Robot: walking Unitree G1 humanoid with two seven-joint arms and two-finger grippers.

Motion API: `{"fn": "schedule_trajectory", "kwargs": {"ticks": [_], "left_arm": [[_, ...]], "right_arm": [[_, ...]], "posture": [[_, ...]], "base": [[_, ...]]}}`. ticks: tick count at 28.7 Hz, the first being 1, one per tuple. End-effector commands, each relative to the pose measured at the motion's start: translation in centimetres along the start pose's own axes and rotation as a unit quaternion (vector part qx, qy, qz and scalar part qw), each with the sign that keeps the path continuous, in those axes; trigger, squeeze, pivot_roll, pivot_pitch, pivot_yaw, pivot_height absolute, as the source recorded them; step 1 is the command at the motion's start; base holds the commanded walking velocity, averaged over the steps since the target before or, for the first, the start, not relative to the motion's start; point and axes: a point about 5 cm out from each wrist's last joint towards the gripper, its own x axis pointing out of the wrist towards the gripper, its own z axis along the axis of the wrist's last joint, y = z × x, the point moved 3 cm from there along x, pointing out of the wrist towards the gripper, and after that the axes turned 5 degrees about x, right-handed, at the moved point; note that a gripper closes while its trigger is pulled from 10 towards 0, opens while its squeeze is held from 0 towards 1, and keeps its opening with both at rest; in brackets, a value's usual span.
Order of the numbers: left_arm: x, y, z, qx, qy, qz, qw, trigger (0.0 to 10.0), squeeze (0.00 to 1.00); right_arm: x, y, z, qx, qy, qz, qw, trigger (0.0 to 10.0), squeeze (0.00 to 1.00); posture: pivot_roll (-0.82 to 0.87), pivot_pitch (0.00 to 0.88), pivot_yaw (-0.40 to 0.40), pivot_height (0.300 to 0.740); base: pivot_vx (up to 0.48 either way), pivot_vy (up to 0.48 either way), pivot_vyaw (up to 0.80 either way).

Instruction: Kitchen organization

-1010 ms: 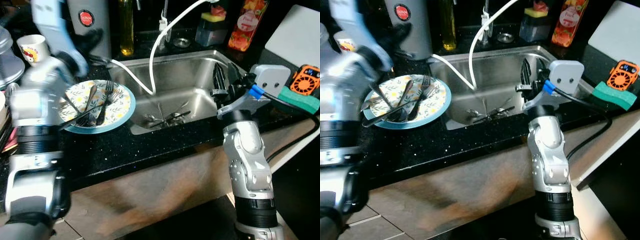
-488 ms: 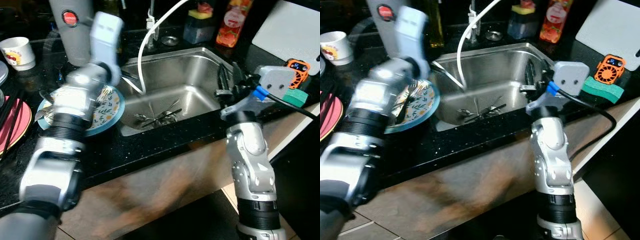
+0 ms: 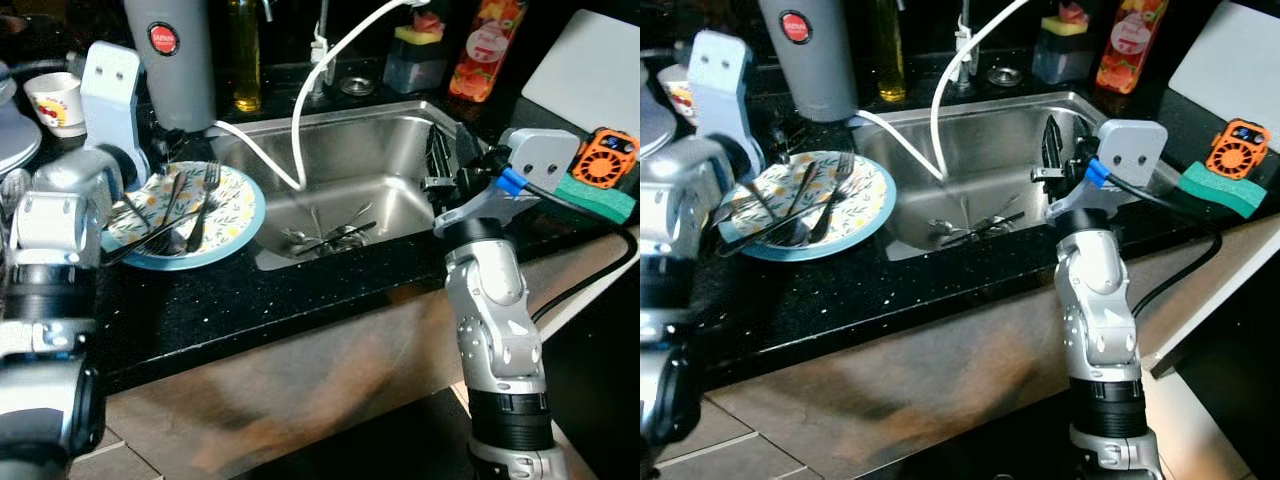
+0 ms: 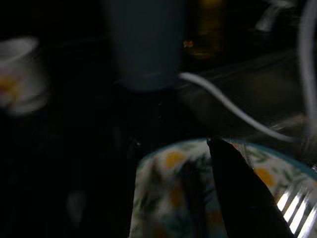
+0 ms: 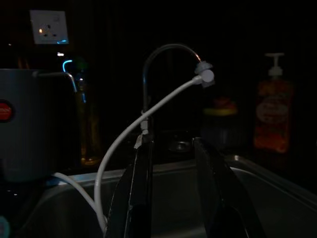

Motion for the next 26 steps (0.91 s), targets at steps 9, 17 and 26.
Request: {"fn": "schedule_trajectory", "kwargs": {"ticks": [9, 17, 26], "left_arm": [[-2.6, -1.2, -0.8, -0.085, 0.031, 0.137, 0.986, 10.0, 0.00], [-4.0, -2.2, -4.7, -0.162, 0.143, 0.179, 0.960, 10.0, 0.00], [-4.1, -2.2, -5.1, -0.160, 0.157, 0.187, 0.956, 10.0, 0.00]], "right_arm": [[-0.2, 0.2, -0.5, 0.010, 0.007, 0.001, 1.000, 10.0, 0.00], [-0.3, 0.3, -0.6, 0.013, 0.007, -0.001, 1.000, 10.0, 0.00], [-0.2, 0.1, -0.5, 0.011, 0.006, -0.001, 1.000, 10.0, 0.00]], "posture": [[0.12, 0.083, -0.021, 0.740], [0.12, 0.088, -0.017, 0.740], [0.11, 0.085, -0.021, 0.740]], "base": [[0.000, 0.000, 0.00], [0.000, 0.000, 0.00], [0.000, 0.000, 0.00]]}}
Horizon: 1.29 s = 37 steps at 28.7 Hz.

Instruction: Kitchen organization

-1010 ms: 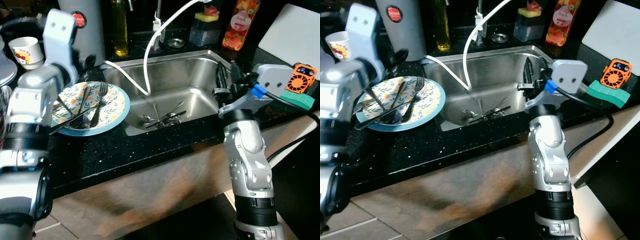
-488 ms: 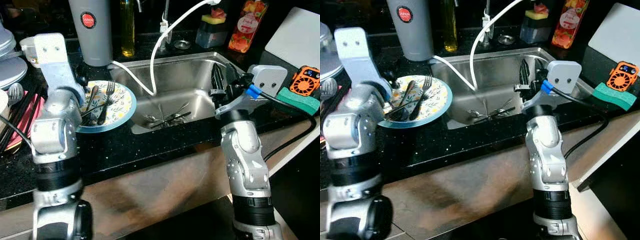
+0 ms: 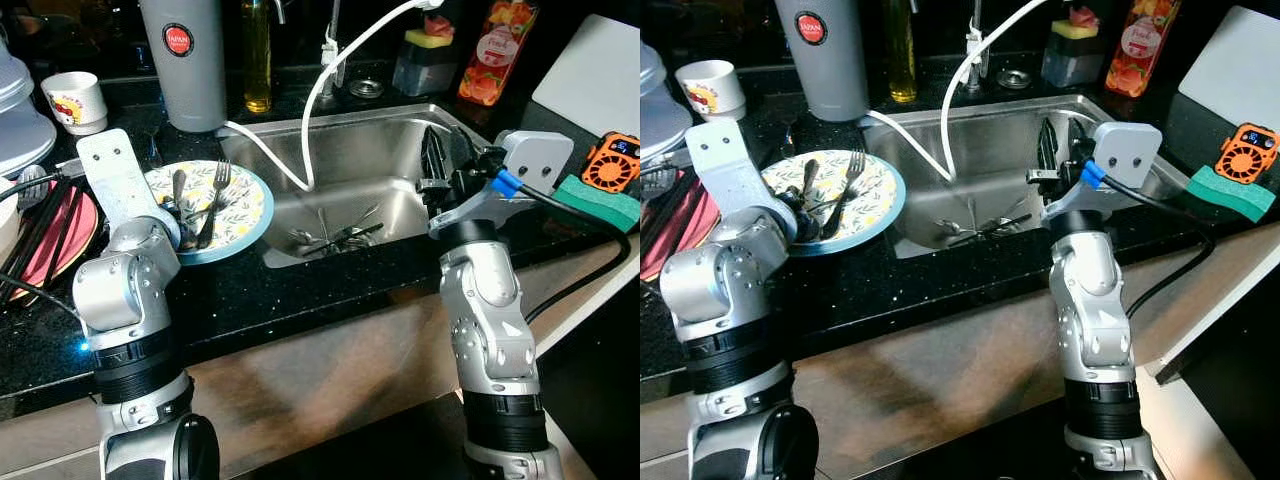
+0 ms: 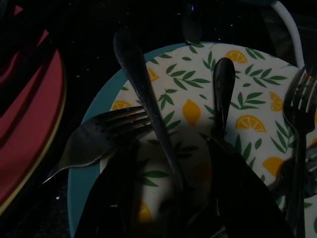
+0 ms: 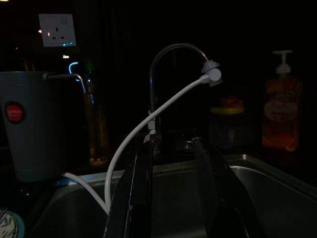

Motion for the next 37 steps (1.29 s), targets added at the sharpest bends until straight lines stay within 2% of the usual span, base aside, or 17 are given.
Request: {"fn": "schedule_trajectory", "kwargs": {"ticks": [1, 7, 8, 9, 10, 16, 21, 23, 24, 26, 27, 28, 31, 32, 34, 36, 37], "left_arm": [[0.0, 0.2, -0.5, -0.003, 0.017, 0.012, 1.000, 10.0, 0.00], [0.3, 0.0, -0.9, -0.016, 0.035, 0.007, 0.999, 10.0, 0.00], [0.8, -0.2, -1.4, -0.004, 0.046, 0.002, 0.999, 3.7, 0.00], [1.0, -0.2, -1.7, 0.002, 0.052, 0.002, 0.999, 3.0, 0.00], [1.3, -0.2, -1.9, 0.013, 0.054, 0.001, 0.998, 0.0, 0.00], [2.5, 0.9, -2.7, 0.066, 0.053, 0.011, 0.996, 0.0, 0.00], [2.8, 1.5, -2.6, 0.075, 0.045, 0.021, 0.996, 0.0, 0.00], [2.8, 1.7, -1.1, 0.084, -0.003, 0.029, 0.996, 0.0, 0.00], [2.8, 1.7, -1.1, 0.084, -0.003, 0.029, 0.996, 0.0, 0.00], [2.5, 1.2, 1.2, 0.092, -0.076, 0.018, 0.993, 0.0, 0.00], [2.0, 0.7, 3.0, 0.091, -0.129, 0.005, 0.988, 10.0, 0.00], [1.5, 0.2, 4.5, 0.091, -0.172, -0.006, 0.981, 10.0, 0.00], [0.3, -1.0, 7.6, 0.084, -0.251, -0.040, 0.963, 10.0, 0.00], [0.3, -1.0, 7.6, 0.084, -0.251, -0.040, 0.963, 10.0, 0.00], [0.0, -2.1, 9.2, 0.080, -0.286, -0.072, 0.952, 10.0, 0.00], [-0.1, -2.8, 9.8, 0.077, -0.298, -0.089, 0.947, 10.0, 0.00], [0.0, -4.5, 10.7, 0.110, -0.324, -0.112, 0.933, 10.0, 0.00]], "right_arm": [[-0.1, -0.3, -0.2, -0.001, 0.004, -0.003, 1.000, 10.0, 0.00], [-0.1, -0.2, -0.2, -0.002, 0.003, -0.002, 1.000, 10.0, 0.00], [-0.1, -0.2, -0.2, -0.002, 0.003, -0.003, 1.000, 10.0, 0.00], [-0.1, -0.2, -0.2, -0.003, 0.003, -0.003, 1.000, 10.0, 0.00], [-0.1, -0.2, -0.1, -0.003, 0.003, -0.003, 1.000, 10.0, 0.00], [-0.2, -0.4, 0.0, -0.005, 0.001, -0.006, 1.000, 10.0, 0.00], [-0.2, -0.4, 0.0, -0.006, 0.001, -0.007, 1.000, 10.0, 0.00], [-0.2, -0.5, 0.0, -0.006, 0.002, -0.007, 1.000, 10.0, 0.00], [-0.2, -0.5, 0.0, -0.006, 0.002, -0.007, 1.000, 10.0, 0.00], [-0.2, -0.5, 0.0, -0.006, 0.002, -0.006, 1.000, 10.0, 0.00], [-0.1, -0.4, 0.0, -0.006, 0.002, -0.005, 1.000, 10.0, 0.00], [-0.1, -0.4, 0.0, -0.006, 0.001, -0.004, 1.000, 10.0, 0.00], [-0.1, -0.4, 0.0, -0.006, 0.002, -0.003, 1.000, 10.0, 0.00], [-0.1, -0.4, 0.0, -0.006, 0.002, -0.003, 1.000, 10.0, 0.00], [0.0, -0.4, 0.0, -0.007, 0.002, -0.003, 1.000, 10.0, 0.00], [0.0, -0.4, 0.0, -0.007, 0.002, -0.002, 1.000, 10.0, 0.00], [0.0, -0.4, 0.0, -0.008, 0.000, -0.002, 1.000, 10.0, 0.00]], "posture": [[0.11, 0.085, -0.021, 0.740], [0.11, 0.083, -0.021, 0.740], [0.11, 0.083, -0.021, 0.740], [0.11, 0.083, -0.021, 0.740], [0.11, 0.083, -0.021, 0.740], [0.11, 0.083, -0.021, 0.740], [0.10, 0.083, -0.015, 0.740], [0.10, 0.084, -0.021, 0.740], [0.10, 0.084, -0.021, 0.740], [0.10, 0.084, -0.021, 0.740], [0.09, 0.083, -0.024, 0.740], [0.09, 0.083, -0.024, 0.740], [0.09, 0.083, -0.024, 0.740], [0.09, 0.083, -0.024, 0.740], [0.09, 0.077, -0.029, 0.740], [0.09, 0.077, -0.029, 0.740], [0.07, 0.067, -0.022, 0.740]], "base": [[0.000, 0.000, 0.00], [0.000, 0.000, 0.00], [0.000, 0.000, 0.00], [0.000, 0.000, 0.00], [0.000, 0.000, 0.00], [0.000, 0.000, 0.00], [0.000, 0.000, 0.00], [0.000, 0.000, 0.00], [0.000, 0.000, 0.00], [0.000, 0.000, 0.00], [0.000, 0.000, 0.00], [0.000, 0.000, 0.00], [0.000, 0.000, 0.00], [0.000, 0.000, 0.00], [0.000, 0.000, 0.00], [0.000, 0.000, 0.00], [0.000, 0.000, 0.00]]}}
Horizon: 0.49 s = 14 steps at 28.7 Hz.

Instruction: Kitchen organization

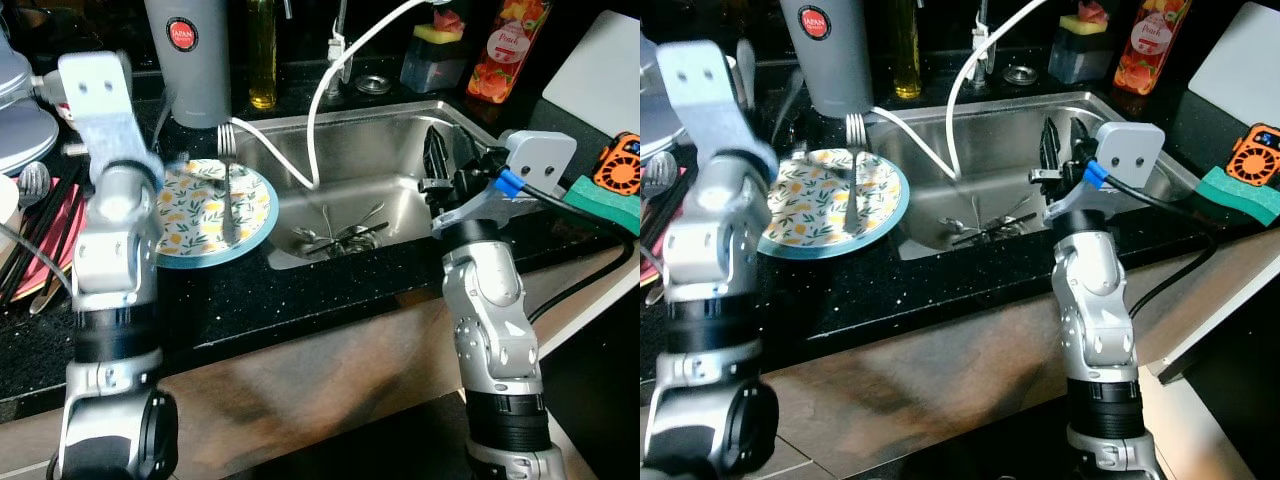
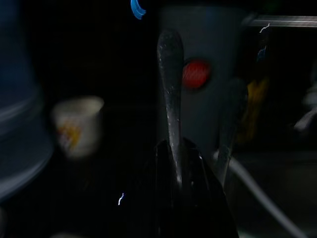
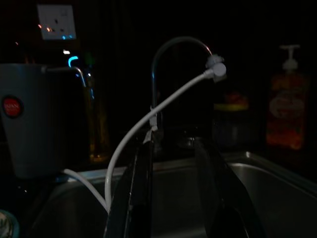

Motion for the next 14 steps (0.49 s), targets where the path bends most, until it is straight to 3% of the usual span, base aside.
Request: {"fn": "schedule_trajectory", "kwargs": {"ticks": [1, 3, 4, 6, 8, 14], "left_arm": [[0.3, -0.8, 0.7, 0.017, -0.024, -0.020, 0.999, 10.0, 0.00], [1.0, -1.7, 0.8, 0.150, -0.053, -0.029, 0.987, 10.0, 0.00], [1.2, -1.3, 0.6, 0.198, -0.051, -0.010, 0.979, 10.0, 0.00], [1.5, -0.5, 0.5, 0.253, -0.059, 0.011, 0.966, 10.0, 0.00], [1.6, 0.5, -0.3, 0.256, -0.039, 0.023, 0.966, 10.0, 0.00], [1.3, 0.2, -1.2, 0.252, -0.030, 0.005, 0.967, 10.0, 0.00]], "right_arm": [[0.0, -0.2, 0.0, -0.004, 0.001, -0.001, 1.000, 10.0, 0.00], [0.0, -0.3, 0.2, -0.007, -0.003, -0.004, 1.000, 10.0, 0.00], [-0.1, -0.5, 0.3, -0.010, -0.004, -0.007, 1.000, 10.0, 0.00], [-0.2, -0.7, 0.4, -0.012, -0.005, -0.012, 1.000, 10.0, 0.00], [-0.3, -0.9, 0.3, -0.013, -0.002, -0.013, 1.000, 10.0, 0.00], [-0.3, -0.6, 0.2, -0.011, 0.000, -0.006, 1.000, 10.0, 0.00]], "posture": [[0.07, 0.067, -0.022, 0.740], [0.07, 0.064, -0.017, 0.740], [0.05, 0.060, -0.010, 0.740], [0.05, 0.060, -0.010, 0.740], [0.05, 0.063, -0.013, 0.740], [0.06, 0.068, -0.027, 0.740]], "base": [[0.000, 0.000, 0.00], [0.000, 0.000, 0.00], [0.000, 0.000, 0.00], [0.000, 0.000, 0.00], [0.000, 0.000, 0.00], [0.000, 0.000, 0.00]]}}
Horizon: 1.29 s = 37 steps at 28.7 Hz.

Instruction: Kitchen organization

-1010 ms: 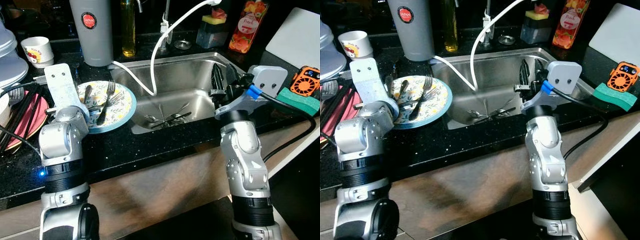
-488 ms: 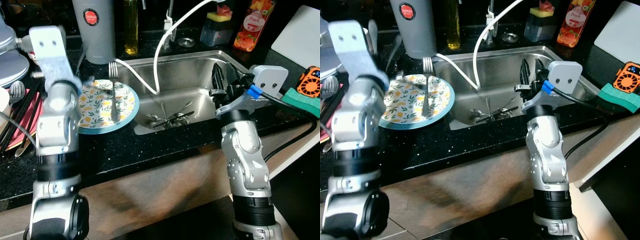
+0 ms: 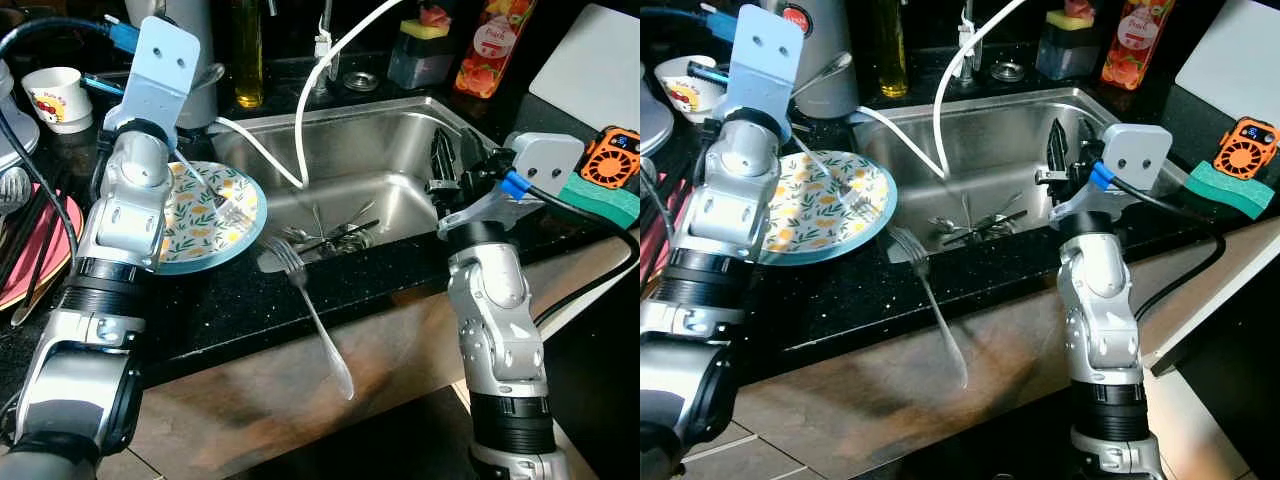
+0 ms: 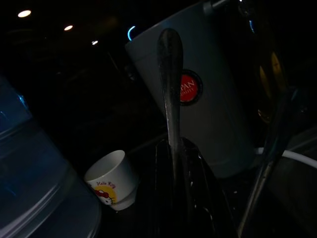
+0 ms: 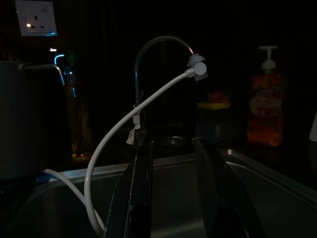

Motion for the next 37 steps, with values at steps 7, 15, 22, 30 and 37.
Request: {"fn": "schedule_trajectory", "kwargs": {"ticks": [7, 15, 22, 30, 37], "left_arm": [[-0.3, 0.0, 0.5, 0.174, -0.083, 0.023, 0.981, 10.0, 0.00], [0.1, 0.4, 1.7, 0.094, -0.096, 0.038, 0.990, 10.0, 0.00], [0.9, -0.3, 2.4, -0.100, -0.057, 0.007, 0.993, 10.0, 0.00], [1.8, -1.9, 4.5, -0.243, -0.065, -0.035, 0.967, 10.0, 0.00], [2.4, -6.5, 7.5, -0.311, -0.058, -0.142, 0.938, 10.0, 0.00]], "right_arm": [[0.2, -0.1, 0.3, -0.001, -0.001, 0.002, 1.000, 10.0, 0.00], [0.0, -0.1, 0.2, -0.001, 0.001, 0.000, 1.000, 10.0, 0.00], [0.1, -0.1, 0.3, -0.001, 0.000, -0.001, 1.000, 10.0, 0.00], [0.0, -0.2, 0.3, -0.003, -0.001, -0.004, 1.000, 10.0, 0.00], [0.0, -0.2, 0.4, -0.003, -0.003, -0.006, 1.000, 10.0, 0.00]], "posture": [[0.06, 0.075, -0.033, 0.740], [0.06, 0.075, -0.033, 0.740], [0.05, 0.079, -0.028, 0.740], [0.04, 0.079, -0.023, 0.740], [0.04, 0.079, -0.012, 0.740]], "base": [[0.000, 0.000, 0.00], [0.000, 0.000, 0.00], [0.000, 0.000, 0.00], [0.000, 0.000, 0.00], [0.000, 0.000, 0.00]]}}
